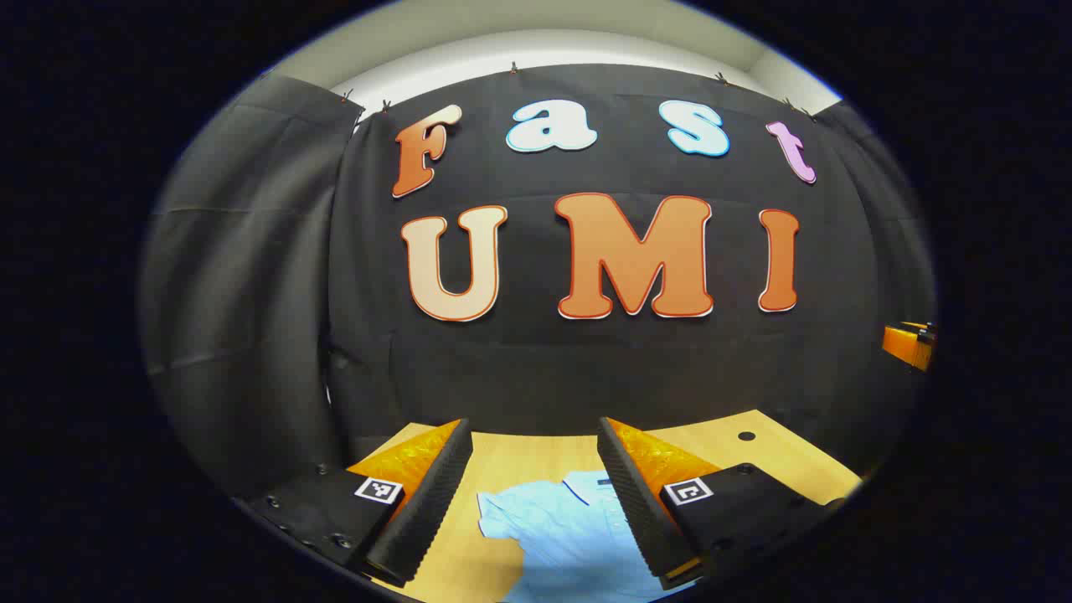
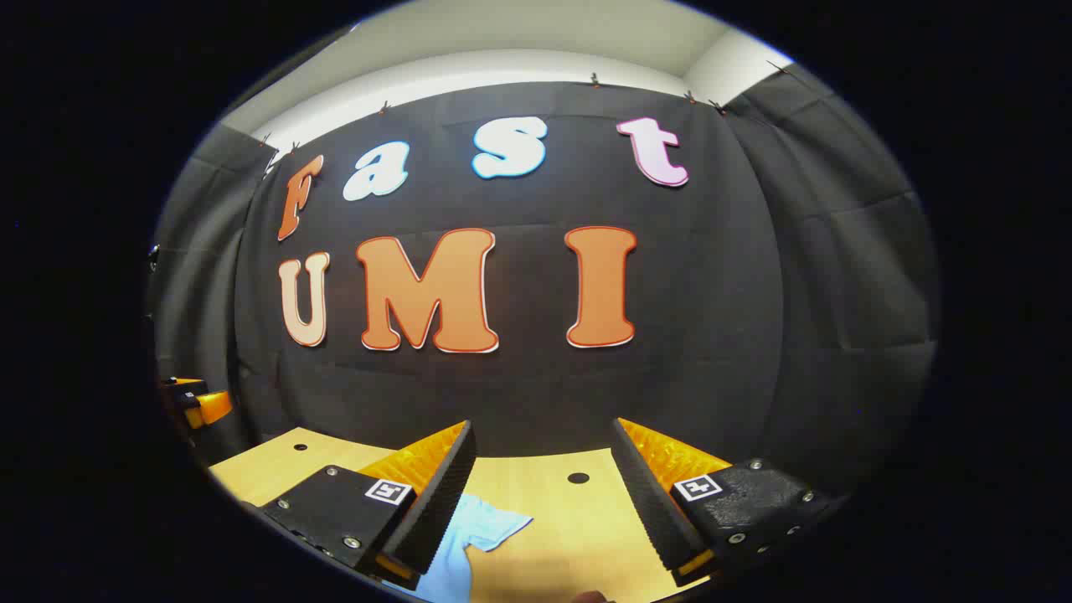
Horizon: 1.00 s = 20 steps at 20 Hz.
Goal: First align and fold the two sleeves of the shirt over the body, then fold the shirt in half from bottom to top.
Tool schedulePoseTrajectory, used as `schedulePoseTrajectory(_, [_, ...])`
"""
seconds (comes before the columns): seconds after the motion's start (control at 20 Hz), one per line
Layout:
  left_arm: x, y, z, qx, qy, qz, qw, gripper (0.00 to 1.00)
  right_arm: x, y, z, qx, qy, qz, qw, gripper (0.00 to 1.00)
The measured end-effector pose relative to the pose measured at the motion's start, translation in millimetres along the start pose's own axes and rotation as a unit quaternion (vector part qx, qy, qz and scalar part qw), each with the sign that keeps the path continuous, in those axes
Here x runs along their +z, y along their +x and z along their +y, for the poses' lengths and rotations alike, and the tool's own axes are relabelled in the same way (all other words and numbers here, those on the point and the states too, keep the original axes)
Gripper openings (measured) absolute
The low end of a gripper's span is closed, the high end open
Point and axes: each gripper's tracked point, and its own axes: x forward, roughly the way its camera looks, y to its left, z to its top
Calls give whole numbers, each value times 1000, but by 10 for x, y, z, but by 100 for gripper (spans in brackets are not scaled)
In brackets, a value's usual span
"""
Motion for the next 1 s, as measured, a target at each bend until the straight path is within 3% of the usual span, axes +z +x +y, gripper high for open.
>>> schedulePoseTrajectory(0.2, [-222,353,453,-22,-16,19,999,95,-93,150,677,3,6,23,1000,100])
schedulePoseTrajectory(0.45, [-170,608,856,-27,-44,20,998,98,-53,266,1079,-3,-17,36,999,98])
schedulePoseTrajectory(0.65, [-92,694,1038,-10,-36,14,999,98,42,381,1044,-9,-14,45,999,98])
schedulePoseTrajectory(1.0, [9,685,1034,13,-56,24,998,98,-173,476,744,-18,44,120,992,98])
